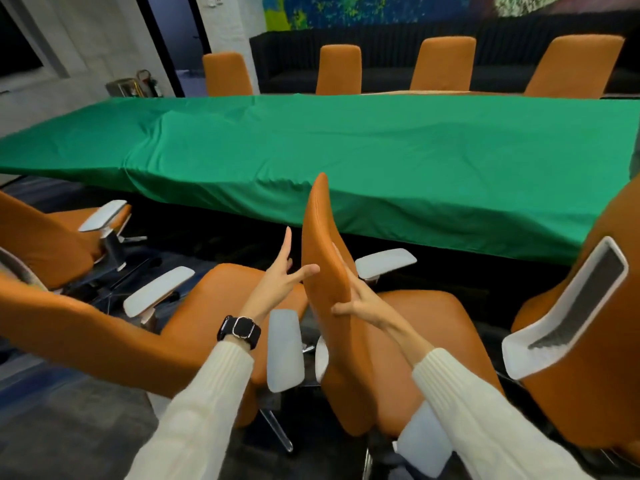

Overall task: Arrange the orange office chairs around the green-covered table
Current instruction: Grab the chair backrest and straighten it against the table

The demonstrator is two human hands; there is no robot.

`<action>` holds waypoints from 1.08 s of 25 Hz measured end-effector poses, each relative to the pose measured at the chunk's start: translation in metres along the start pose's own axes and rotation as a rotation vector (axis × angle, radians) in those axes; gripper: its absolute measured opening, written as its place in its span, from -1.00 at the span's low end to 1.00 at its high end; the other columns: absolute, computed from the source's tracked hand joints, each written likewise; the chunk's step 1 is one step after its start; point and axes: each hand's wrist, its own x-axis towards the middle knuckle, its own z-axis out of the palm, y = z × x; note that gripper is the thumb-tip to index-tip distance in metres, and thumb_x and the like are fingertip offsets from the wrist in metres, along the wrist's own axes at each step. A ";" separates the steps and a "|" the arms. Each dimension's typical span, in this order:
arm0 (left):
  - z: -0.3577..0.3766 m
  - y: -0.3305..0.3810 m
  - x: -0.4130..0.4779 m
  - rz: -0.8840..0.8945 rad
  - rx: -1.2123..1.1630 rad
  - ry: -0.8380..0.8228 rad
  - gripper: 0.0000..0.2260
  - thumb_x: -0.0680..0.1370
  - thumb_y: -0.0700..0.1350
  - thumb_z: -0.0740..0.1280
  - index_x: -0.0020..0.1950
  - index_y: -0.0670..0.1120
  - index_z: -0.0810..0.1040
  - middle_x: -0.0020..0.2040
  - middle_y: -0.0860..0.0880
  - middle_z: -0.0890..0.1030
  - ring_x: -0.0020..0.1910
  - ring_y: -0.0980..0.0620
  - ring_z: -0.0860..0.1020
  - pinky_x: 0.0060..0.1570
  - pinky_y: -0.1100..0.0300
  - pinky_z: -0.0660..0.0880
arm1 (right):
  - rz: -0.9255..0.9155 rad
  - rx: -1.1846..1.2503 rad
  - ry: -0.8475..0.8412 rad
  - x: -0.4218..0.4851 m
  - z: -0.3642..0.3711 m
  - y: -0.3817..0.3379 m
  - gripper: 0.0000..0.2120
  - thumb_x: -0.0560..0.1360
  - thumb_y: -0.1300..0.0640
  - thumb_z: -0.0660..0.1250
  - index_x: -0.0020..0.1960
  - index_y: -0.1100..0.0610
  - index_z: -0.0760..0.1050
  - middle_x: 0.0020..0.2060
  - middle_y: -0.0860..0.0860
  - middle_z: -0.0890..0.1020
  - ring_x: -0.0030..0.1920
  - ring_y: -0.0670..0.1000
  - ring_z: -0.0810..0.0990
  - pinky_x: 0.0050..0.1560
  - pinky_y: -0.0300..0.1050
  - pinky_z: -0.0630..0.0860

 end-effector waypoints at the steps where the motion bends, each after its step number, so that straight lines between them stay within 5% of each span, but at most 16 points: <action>1: -0.002 0.004 0.014 0.011 0.023 0.014 -0.04 0.25 0.28 0.36 0.44 0.29 -0.22 0.57 -0.03 -0.04 0.53 -0.08 0.08 0.38 -0.19 0.27 | 0.034 0.008 -0.013 0.000 -0.016 0.002 -0.07 0.35 0.43 0.33 0.49 -0.10 -0.08 0.38 -0.07 0.34 0.27 -0.12 0.47 0.07 -0.17 0.53; 6: -0.007 0.029 0.101 0.052 0.078 0.088 0.00 0.26 0.21 0.44 0.45 0.29 -0.23 0.57 -0.04 -0.06 0.53 -0.10 0.04 0.44 -0.17 0.17 | 0.158 -0.014 -0.027 0.009 -0.122 0.010 -0.26 0.34 0.44 0.38 0.38 -0.02 0.23 0.11 -0.13 0.55 0.03 -0.22 0.59 -0.03 -0.23 0.55; 10: 0.022 0.052 0.190 0.141 0.371 0.105 0.04 0.28 0.02 0.51 0.50 0.16 -0.18 0.55 -0.22 -0.14 0.52 -0.12 -0.15 0.45 0.02 0.04 | 0.191 -0.094 0.046 0.024 -0.225 0.016 -0.42 0.30 0.33 0.47 0.24 -0.01 0.42 0.08 -0.06 0.62 0.04 -0.11 0.63 0.07 -0.07 0.57; 15: 0.079 0.070 0.283 0.118 0.647 0.100 0.09 0.14 -0.03 0.59 0.50 0.14 -0.02 0.49 -0.27 -0.36 0.40 -0.44 -0.37 0.28 -0.49 -0.05 | 0.202 -0.153 0.320 0.029 -0.325 0.043 -0.52 0.31 0.37 0.44 0.16 0.06 0.45 -0.02 -0.11 0.59 -0.07 -0.19 0.61 -0.02 -0.26 0.57; 20: 0.108 0.084 0.337 0.159 0.638 0.177 -0.19 0.17 0.06 0.56 0.36 0.01 0.32 0.55 -0.20 -0.19 0.36 -0.44 -0.45 0.15 -0.60 -0.08 | 0.143 -0.308 0.478 0.079 -0.415 0.071 -0.37 0.25 0.44 0.44 0.20 -0.01 0.38 0.07 0.04 0.55 -0.07 -0.26 0.52 -0.08 -0.43 0.46; 24: 0.116 0.086 0.388 0.150 0.599 0.226 -0.27 0.17 0.06 0.55 0.26 -0.08 0.37 0.55 -0.18 -0.18 0.37 -0.42 -0.45 0.09 -0.64 0.00 | 0.135 -0.386 0.487 0.134 -0.463 0.089 -0.31 0.19 0.46 0.46 0.26 0.16 0.37 0.11 0.09 0.51 -0.03 -0.19 0.51 0.12 -0.20 0.42; 27: 0.101 0.089 0.425 0.123 0.600 0.233 -0.25 0.15 0.08 0.56 0.25 -0.08 0.36 0.56 -0.18 -0.13 0.39 -0.41 -0.43 0.11 -0.65 0.04 | 0.137 -0.408 0.448 0.175 -0.485 0.098 -0.30 0.18 0.45 0.47 0.28 0.20 0.36 0.11 0.10 0.52 -0.14 -0.41 0.49 0.06 -0.31 0.44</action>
